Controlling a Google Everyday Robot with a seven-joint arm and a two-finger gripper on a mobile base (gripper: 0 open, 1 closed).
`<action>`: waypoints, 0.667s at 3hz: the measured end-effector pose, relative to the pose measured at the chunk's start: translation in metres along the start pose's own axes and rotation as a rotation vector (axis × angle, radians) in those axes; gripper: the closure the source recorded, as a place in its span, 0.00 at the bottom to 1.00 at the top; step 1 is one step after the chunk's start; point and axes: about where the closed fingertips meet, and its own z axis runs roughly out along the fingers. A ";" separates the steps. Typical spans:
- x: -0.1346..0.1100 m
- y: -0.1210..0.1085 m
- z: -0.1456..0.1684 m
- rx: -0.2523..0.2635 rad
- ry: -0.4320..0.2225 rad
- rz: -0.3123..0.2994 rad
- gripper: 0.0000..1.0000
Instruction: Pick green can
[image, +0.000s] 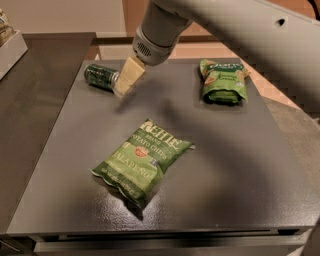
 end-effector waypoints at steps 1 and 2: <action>-0.022 -0.004 0.022 0.025 -0.029 0.016 0.00; -0.041 -0.005 0.041 0.029 -0.070 0.011 0.00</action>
Offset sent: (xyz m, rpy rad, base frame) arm 0.0603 0.0703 -0.0215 0.0978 -0.1028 -0.0037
